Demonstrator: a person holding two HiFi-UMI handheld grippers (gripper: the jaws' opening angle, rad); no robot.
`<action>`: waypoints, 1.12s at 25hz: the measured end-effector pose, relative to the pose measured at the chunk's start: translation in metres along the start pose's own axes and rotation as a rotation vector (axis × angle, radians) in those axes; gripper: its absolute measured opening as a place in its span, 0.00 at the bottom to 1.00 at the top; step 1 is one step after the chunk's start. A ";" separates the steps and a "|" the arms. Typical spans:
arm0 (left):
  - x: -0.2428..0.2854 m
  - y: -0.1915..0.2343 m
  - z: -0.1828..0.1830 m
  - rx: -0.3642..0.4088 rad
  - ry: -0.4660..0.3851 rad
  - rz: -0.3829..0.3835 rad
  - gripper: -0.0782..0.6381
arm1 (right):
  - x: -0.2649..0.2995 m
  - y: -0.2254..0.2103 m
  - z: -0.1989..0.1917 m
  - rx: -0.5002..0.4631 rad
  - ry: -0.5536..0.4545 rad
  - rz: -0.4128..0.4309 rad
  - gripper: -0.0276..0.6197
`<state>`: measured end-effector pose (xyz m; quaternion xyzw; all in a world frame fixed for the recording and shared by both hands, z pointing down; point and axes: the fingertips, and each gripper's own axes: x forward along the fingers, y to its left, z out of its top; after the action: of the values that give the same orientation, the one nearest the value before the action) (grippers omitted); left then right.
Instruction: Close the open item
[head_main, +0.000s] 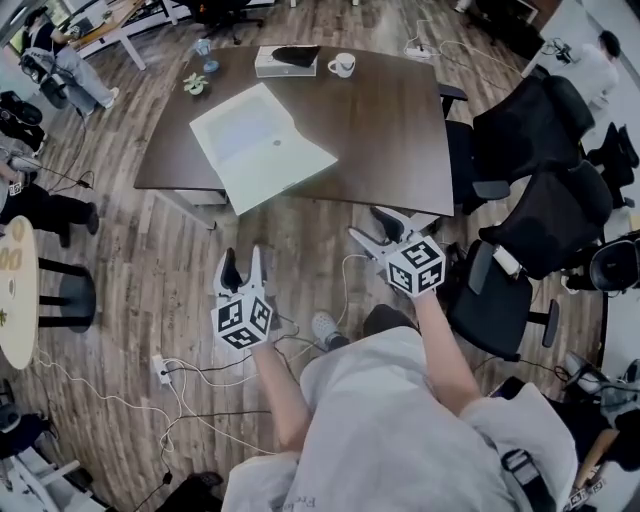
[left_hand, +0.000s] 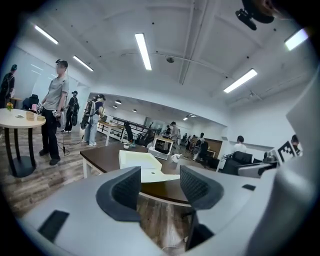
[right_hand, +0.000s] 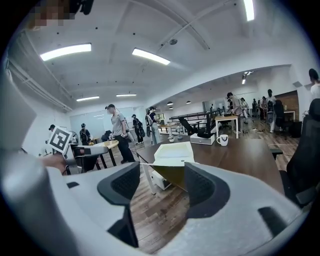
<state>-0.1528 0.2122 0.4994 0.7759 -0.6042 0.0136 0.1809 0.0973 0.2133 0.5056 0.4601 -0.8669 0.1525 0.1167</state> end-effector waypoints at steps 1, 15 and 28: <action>0.000 0.005 0.000 -0.001 0.002 0.000 0.42 | 0.002 -0.002 0.000 0.005 0.002 -0.009 0.47; 0.020 0.053 0.001 0.005 0.026 0.059 0.42 | 0.070 -0.016 0.003 0.003 0.022 0.042 0.47; 0.133 0.093 0.036 0.102 0.114 0.019 0.42 | 0.173 -0.086 0.015 -0.235 0.146 0.193 0.50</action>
<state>-0.2116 0.0584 0.5217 0.7763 -0.5989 0.0899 0.1751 0.0731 0.0300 0.5646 0.3454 -0.9081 0.0937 0.2172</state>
